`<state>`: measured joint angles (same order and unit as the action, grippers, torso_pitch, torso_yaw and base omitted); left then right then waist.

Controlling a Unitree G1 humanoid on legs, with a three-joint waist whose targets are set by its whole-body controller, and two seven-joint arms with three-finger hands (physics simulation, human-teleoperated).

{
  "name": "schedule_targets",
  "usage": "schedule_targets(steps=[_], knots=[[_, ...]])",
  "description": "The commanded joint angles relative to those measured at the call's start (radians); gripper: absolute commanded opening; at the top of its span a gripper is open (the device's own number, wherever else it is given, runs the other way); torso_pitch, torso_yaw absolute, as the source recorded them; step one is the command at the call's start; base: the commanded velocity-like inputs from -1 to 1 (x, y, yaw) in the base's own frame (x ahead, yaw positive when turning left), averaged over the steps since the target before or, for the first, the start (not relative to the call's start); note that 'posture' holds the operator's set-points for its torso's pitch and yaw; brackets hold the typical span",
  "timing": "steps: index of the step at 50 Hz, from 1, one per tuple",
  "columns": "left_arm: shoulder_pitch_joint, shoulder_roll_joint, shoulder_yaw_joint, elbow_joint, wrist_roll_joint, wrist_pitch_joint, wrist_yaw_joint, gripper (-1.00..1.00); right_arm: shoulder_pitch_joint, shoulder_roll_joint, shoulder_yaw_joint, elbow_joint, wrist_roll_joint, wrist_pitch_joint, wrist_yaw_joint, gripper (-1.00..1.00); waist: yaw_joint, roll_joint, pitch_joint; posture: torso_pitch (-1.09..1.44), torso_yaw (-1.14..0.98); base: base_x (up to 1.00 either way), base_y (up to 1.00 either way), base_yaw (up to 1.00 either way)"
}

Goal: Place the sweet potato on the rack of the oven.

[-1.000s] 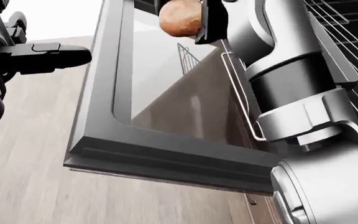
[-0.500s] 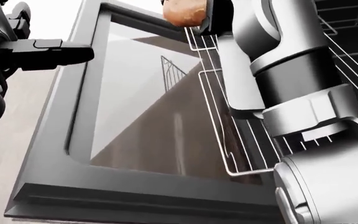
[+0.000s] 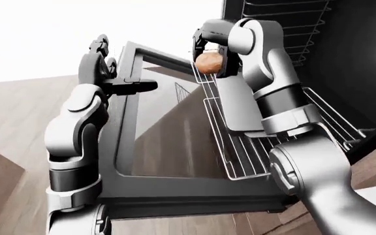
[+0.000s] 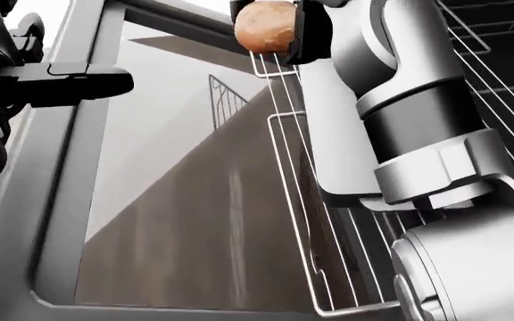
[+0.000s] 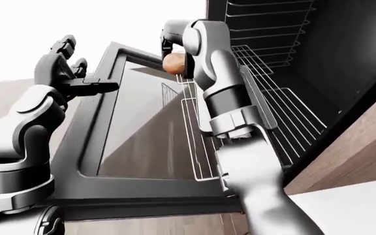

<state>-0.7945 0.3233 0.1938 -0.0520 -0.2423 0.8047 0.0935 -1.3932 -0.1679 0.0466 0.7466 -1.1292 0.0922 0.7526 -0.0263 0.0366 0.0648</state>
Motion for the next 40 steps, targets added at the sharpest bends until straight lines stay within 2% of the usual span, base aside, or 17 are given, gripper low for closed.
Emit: schedule_targets(steps=[1,10,23,30,40], knots=[[-0.034,0.011,0.007,-0.034,0.004,-0.037,0.002,1.00,-0.047,-0.012,-0.012,-0.046,0.002,-0.010,-0.030,-1.00,-0.002,0.005,-0.040,0.00,0.00,0.00,0.00,0.00],[-0.038,0.013,0.003,-0.027,0.012,-0.039,-0.005,1.00,-0.084,-0.043,-0.021,0.017,0.003,-0.020,-0.050,-1.00,0.008,-0.003,-0.045,0.00,0.00,0.00,0.00,0.00],[-0.036,0.025,0.005,-0.036,0.030,-0.022,-0.027,1.00,-0.158,-0.145,-0.041,0.191,0.011,-0.032,-0.118,-1.00,0.013,-0.008,-0.036,0.00,0.00,0.00,0.00,0.00],[-0.036,0.019,0.007,-0.034,0.033,-0.025,-0.027,1.00,-0.161,-0.193,-0.045,0.296,0.011,-0.045,-0.211,-1.00,0.016,-0.012,-0.036,0.00,0.00,0.00,0.00,0.00],[-0.037,0.019,0.008,-0.018,0.035,-0.036,-0.030,1.00,-0.131,-0.195,-0.038,0.415,0.019,-0.062,-0.386,-1.00,0.018,-0.014,-0.040,0.00,0.00,0.00,0.00,0.00]])
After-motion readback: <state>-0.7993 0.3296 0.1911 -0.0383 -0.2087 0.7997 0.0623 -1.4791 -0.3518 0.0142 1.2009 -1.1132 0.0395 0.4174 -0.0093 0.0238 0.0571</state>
